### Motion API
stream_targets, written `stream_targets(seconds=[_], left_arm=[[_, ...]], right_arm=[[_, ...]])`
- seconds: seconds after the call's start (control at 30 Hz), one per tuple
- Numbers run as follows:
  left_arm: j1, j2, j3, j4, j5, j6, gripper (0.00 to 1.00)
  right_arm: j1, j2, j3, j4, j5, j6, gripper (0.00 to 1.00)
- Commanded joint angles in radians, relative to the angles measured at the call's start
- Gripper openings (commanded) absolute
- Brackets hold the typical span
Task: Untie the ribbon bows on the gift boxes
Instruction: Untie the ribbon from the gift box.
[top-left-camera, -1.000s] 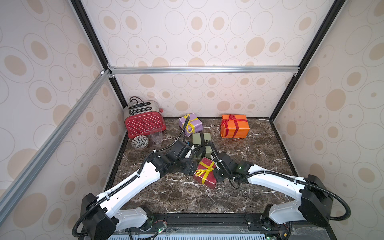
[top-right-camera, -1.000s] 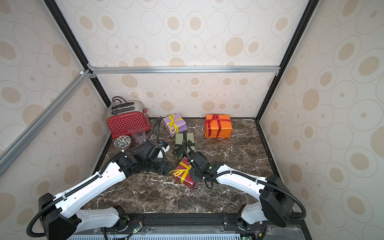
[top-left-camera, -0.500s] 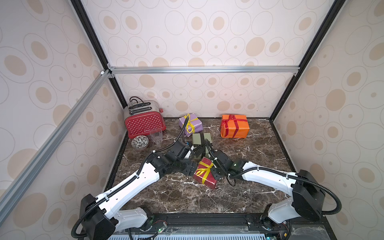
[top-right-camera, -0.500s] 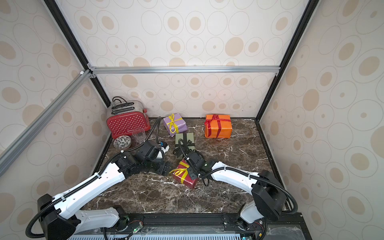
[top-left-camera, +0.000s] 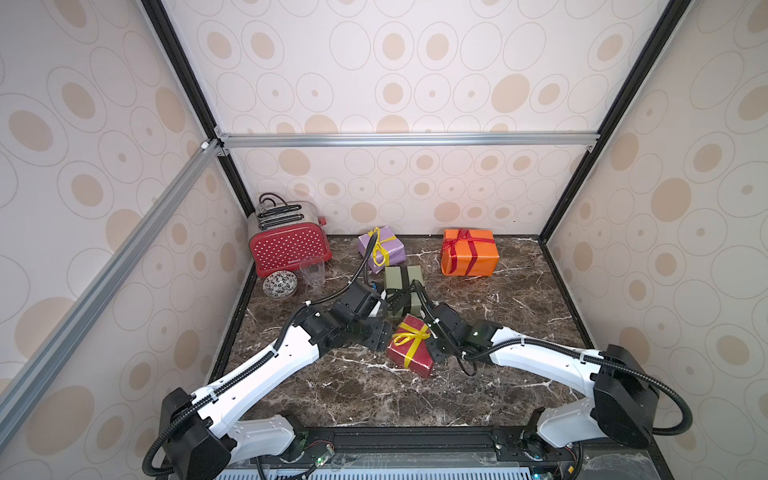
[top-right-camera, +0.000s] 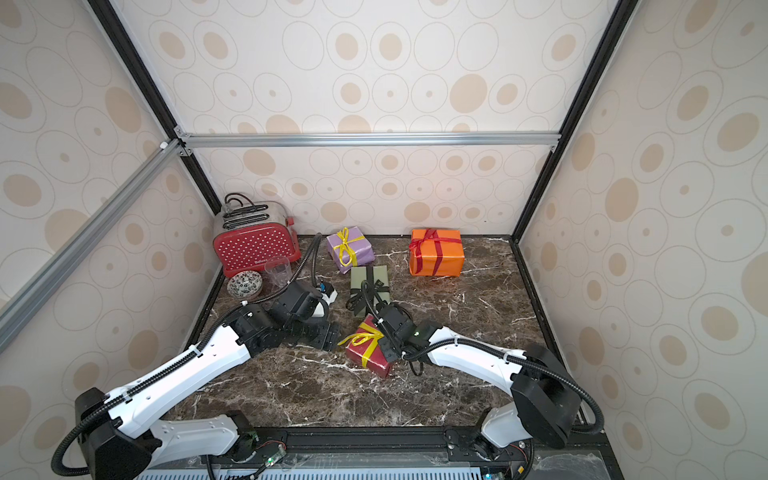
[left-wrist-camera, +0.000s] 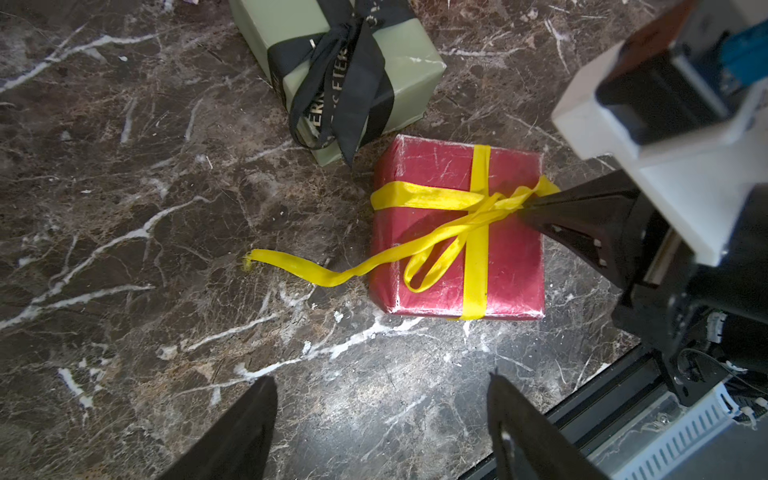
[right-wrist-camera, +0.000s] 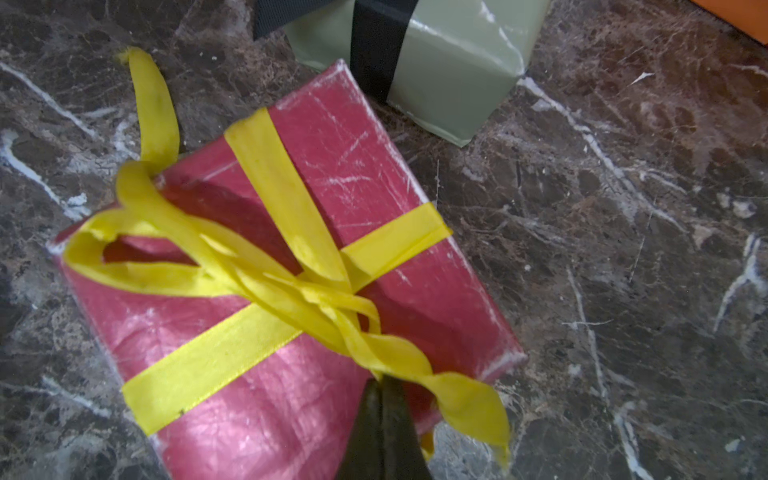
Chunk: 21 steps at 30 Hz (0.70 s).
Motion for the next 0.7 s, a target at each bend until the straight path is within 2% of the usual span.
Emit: stream_targets(seconds=[0.0, 0.23, 0.5, 0.67], left_arm=[[0.004, 0.005, 0.001, -0.01, -0.032, -0.01, 0.78], [0.009, 0.034, 0.006, -0.01, -0.041, -0.014, 0.78], [0.012, 0.064, -0.004, 0.03, -0.01, -0.049, 0.77], [0.012, 0.086, -0.013, 0.074, 0.029, -0.086, 0.77]], right_arm=[[-0.004, -0.06, -0.059, -0.033, -0.035, 0.003, 0.0], [-0.004, -0.157, -0.16, -0.008, -0.137, 0.061, 0.0], [-0.003, -0.256, -0.272, -0.037, -0.117, 0.18, 0.0], [-0.003, -0.277, -0.287, -0.113, -0.092, 0.246, 0.0]])
